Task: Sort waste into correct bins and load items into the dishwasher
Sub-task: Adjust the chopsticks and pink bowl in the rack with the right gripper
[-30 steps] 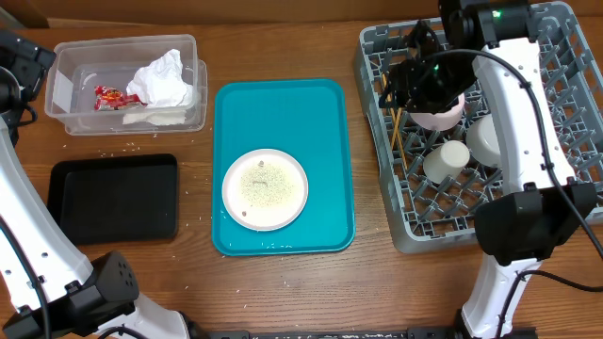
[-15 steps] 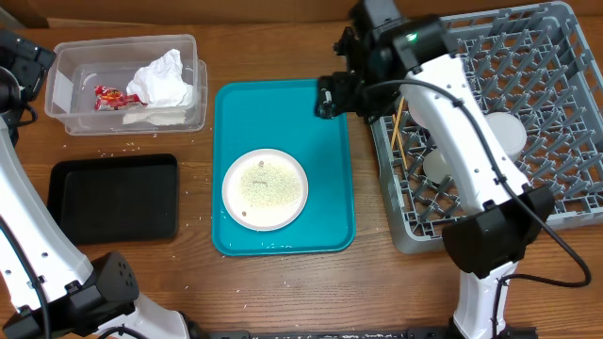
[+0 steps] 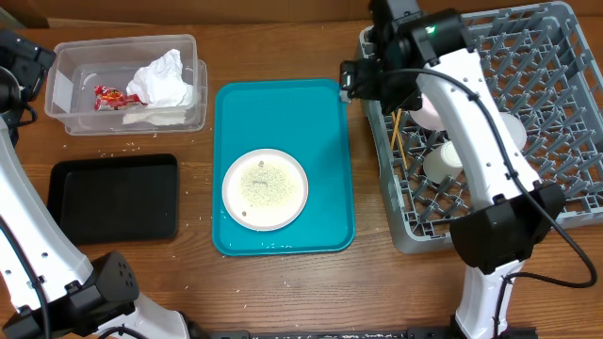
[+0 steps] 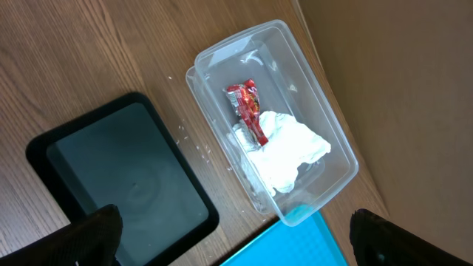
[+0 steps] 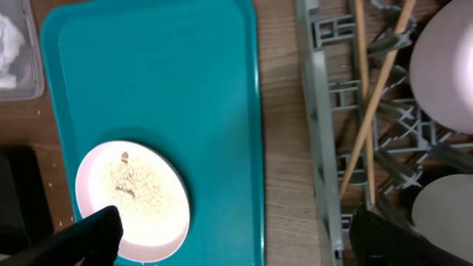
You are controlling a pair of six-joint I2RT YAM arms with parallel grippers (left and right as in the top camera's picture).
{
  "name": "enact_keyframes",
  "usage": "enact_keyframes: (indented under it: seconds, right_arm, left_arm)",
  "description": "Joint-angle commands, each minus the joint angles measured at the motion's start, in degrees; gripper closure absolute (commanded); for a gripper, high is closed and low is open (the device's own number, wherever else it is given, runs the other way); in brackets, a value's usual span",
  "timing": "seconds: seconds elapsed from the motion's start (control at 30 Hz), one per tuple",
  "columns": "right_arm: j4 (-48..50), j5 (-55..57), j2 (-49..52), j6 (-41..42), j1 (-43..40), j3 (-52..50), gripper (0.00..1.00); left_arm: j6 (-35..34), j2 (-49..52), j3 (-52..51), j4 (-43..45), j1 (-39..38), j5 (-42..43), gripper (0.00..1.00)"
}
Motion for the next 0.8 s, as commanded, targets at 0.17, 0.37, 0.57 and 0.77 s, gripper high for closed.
enact_keyframes:
  seconds: [0.17,0.37,0.57,0.77]
  right_arm:
    - [0.37,0.79,-2.34,0.44,-1.55,1.55,0.0]
    - [0.04,1.84,-2.34,0.0,-1.57,1.55,0.0]
    - [-0.11,6.88,-2.34,-0.02,-1.7,1.55,0.0]
    - [-2.1,10.73,-2.34,0.0,-3.87,1.55,0.0]
  left_arm:
    - [0.85,0.39,0.04,0.04,-0.39,-0.68,0.0]
    - [0.85,0.39,0.04,0.04,-0.39,-0.68,0.0]
    - [0.83,0.39,0.04,0.04,-0.39,-0.68,0.0]
    - [0.85,0.39,0.04,0.04,-0.39,-0.68,0.0]
